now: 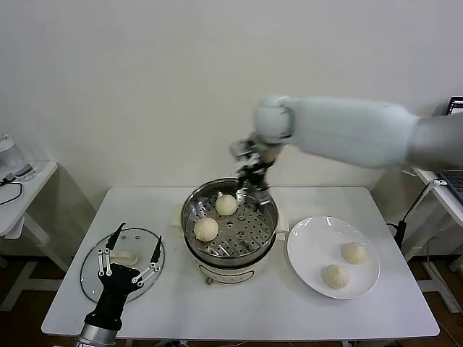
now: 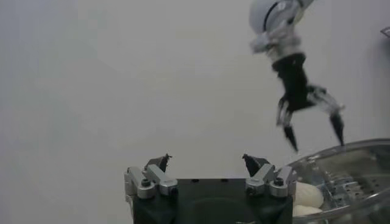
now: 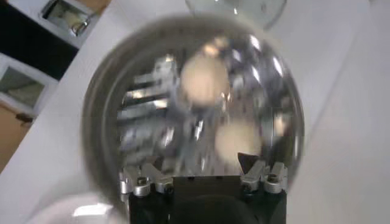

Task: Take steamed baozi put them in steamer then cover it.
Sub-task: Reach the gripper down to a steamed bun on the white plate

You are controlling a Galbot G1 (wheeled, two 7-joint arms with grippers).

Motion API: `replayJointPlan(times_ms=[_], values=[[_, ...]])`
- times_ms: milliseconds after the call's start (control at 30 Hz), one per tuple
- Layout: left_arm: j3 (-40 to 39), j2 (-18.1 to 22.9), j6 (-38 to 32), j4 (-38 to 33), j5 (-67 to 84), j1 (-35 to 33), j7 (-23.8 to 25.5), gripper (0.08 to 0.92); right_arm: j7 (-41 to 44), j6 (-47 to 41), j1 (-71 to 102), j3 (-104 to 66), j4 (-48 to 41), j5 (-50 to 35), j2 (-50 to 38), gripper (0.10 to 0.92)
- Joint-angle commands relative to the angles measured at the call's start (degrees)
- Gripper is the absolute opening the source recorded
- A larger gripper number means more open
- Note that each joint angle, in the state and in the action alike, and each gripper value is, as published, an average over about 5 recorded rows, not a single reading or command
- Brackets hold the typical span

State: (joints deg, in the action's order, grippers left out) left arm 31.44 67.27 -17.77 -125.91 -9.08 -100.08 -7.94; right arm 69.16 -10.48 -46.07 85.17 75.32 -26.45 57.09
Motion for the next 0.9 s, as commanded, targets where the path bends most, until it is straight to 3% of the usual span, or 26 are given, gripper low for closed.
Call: replayJointPlan(times_ms=[33, 333, 900], values=[[-0.11, -0.06, 0.18, 0.02, -0.17, -0.14, 0.06, 0.823, 6.20, 5.52, 1.83, -0.07, 2.97, 9.70, -22.24, 0.823], [0.31, 0.31, 0.27, -0.05, -0.77, -0.94, 0.04, 0.823, 5.22, 6.60, 19.48, -4.94, 3.95, 13.86, -27.41, 0.823], [0.65, 0.41, 0.01, 0.36, -1.72, -1.43, -0.13, 0.823, -0.72, 5.42, 32.10, -12.55, 2.09, 21.05, -22.52, 0.823]])
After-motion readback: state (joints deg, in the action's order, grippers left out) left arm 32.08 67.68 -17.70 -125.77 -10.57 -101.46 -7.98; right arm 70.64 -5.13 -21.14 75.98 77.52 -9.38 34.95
